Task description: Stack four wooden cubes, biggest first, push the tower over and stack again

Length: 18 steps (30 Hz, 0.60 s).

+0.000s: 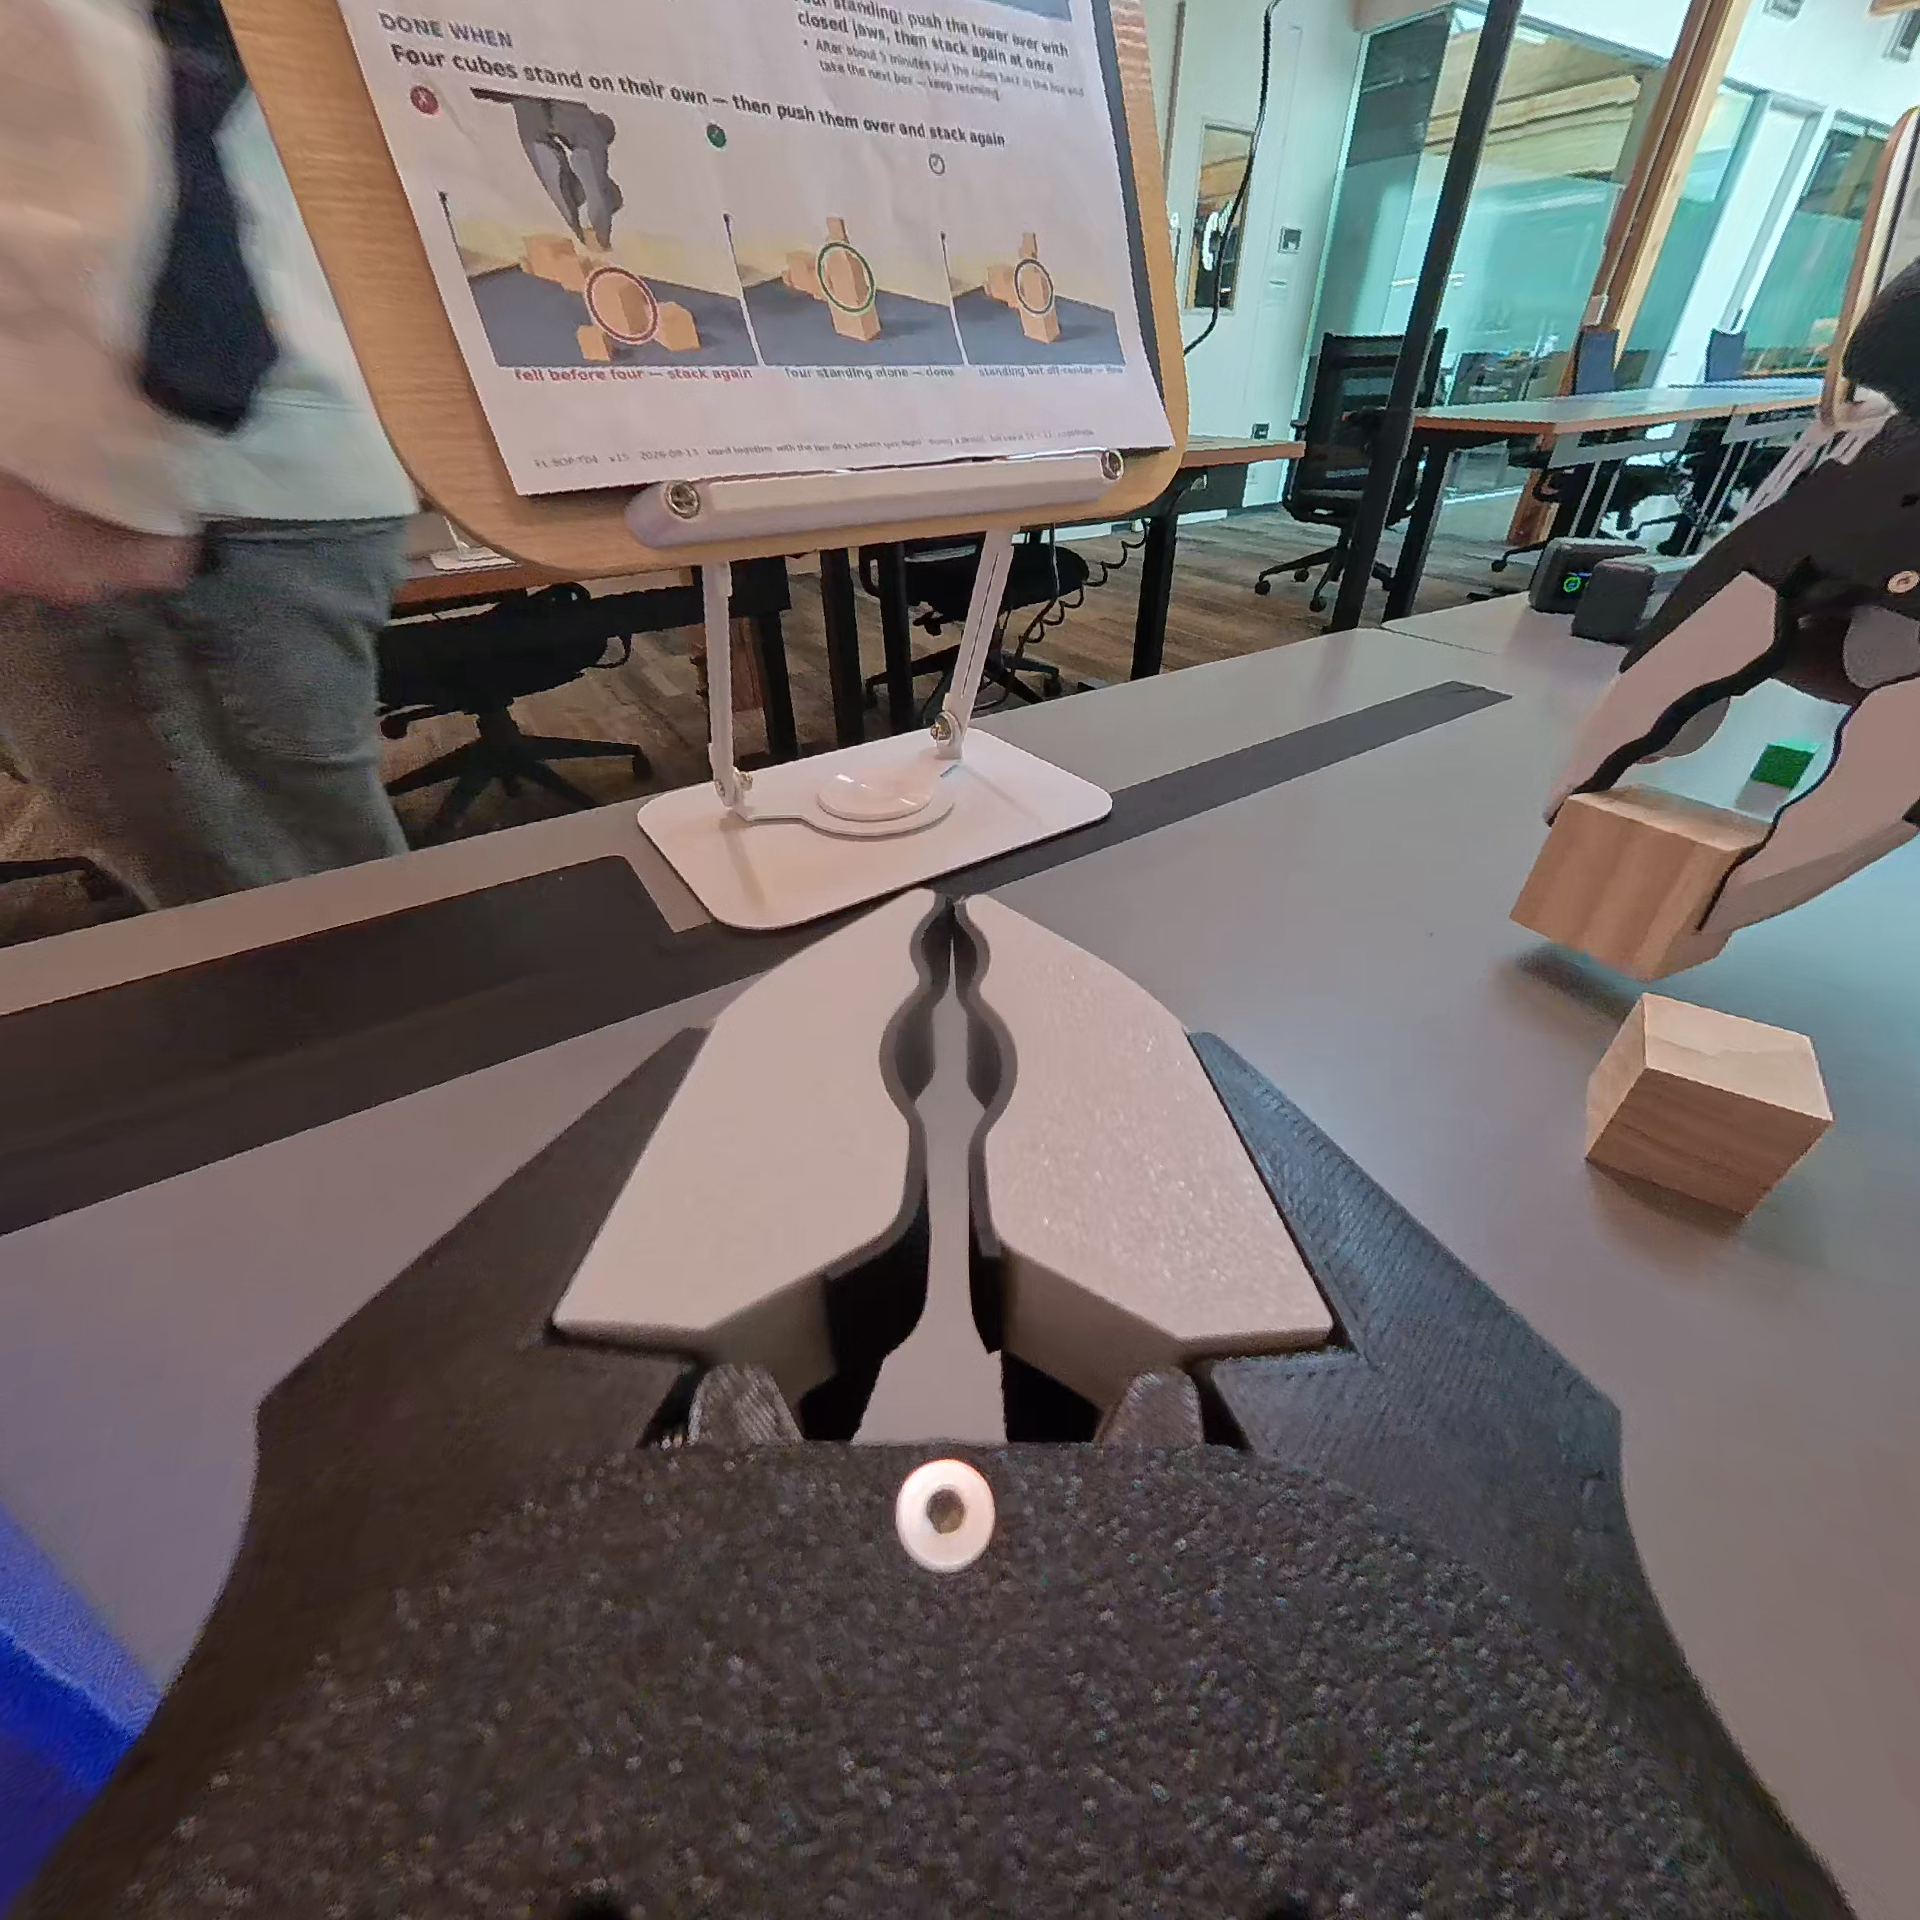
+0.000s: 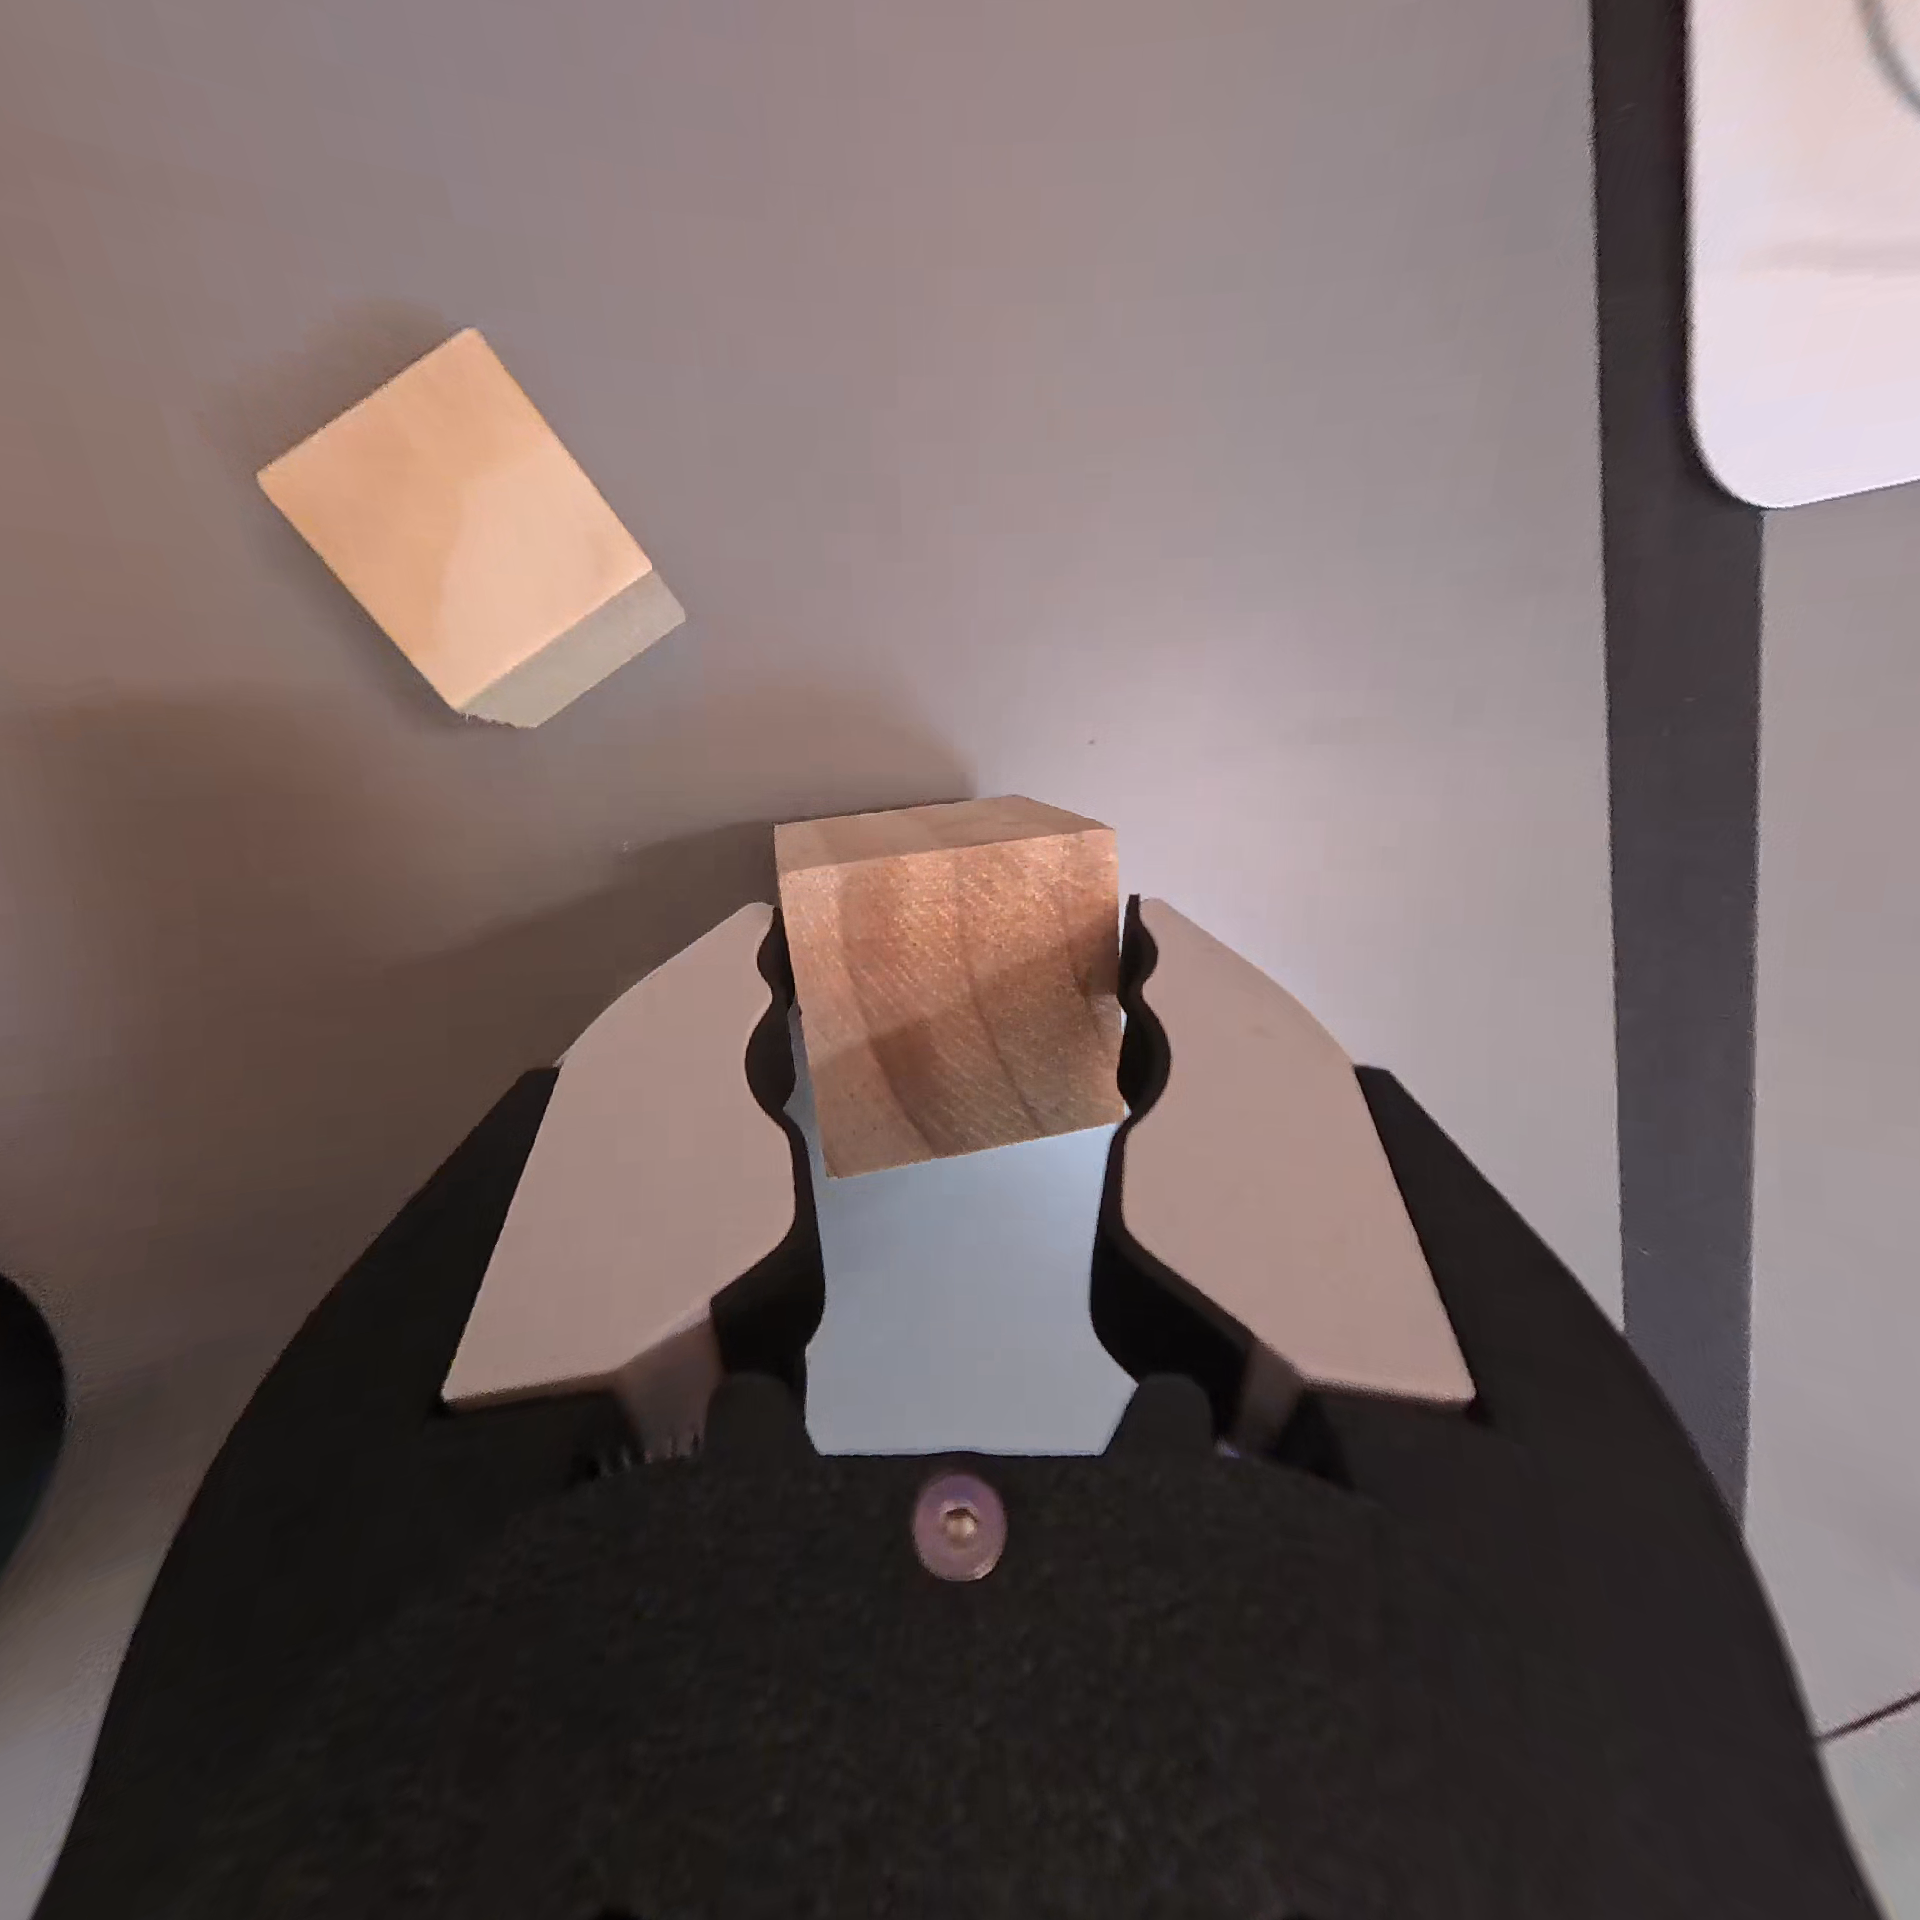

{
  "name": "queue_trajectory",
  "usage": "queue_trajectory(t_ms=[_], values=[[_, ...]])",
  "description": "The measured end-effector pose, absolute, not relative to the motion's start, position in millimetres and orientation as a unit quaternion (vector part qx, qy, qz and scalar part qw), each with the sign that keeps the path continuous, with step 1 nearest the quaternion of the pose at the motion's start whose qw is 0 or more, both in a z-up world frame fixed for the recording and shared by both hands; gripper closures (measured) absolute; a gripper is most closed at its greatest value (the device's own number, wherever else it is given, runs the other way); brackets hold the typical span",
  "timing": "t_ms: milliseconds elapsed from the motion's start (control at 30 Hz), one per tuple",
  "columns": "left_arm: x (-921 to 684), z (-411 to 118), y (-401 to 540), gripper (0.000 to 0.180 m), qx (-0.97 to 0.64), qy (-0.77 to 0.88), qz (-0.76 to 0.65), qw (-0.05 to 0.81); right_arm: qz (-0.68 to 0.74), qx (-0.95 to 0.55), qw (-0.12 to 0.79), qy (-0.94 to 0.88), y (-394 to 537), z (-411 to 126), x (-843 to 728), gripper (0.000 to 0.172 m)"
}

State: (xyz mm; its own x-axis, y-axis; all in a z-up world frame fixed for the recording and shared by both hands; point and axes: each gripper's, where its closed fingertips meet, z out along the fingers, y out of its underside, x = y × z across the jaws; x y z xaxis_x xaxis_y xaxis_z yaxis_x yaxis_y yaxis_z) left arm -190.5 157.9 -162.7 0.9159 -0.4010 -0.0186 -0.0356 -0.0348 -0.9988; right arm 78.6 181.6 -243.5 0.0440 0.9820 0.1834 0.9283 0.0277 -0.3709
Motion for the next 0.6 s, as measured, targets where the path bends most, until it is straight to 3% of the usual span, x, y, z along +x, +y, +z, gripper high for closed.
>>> queue_trajectory(t_ms=[367, 600], values=[[-184.9, -167.8, 159.2, 0.180, -0.712, 0.170, -0.130, 0.669, 0.031, -0.665, 0.171, -0.726, 178.1, -256.2, 77.0, 0.108], [-185.2, -168.0, 158.6, 0.180, -0.712, 0.170, -0.129, 0.669, 0.061, -0.636, 0.196, -0.744, 149.9, -214.8, 47.8, 0.103]])
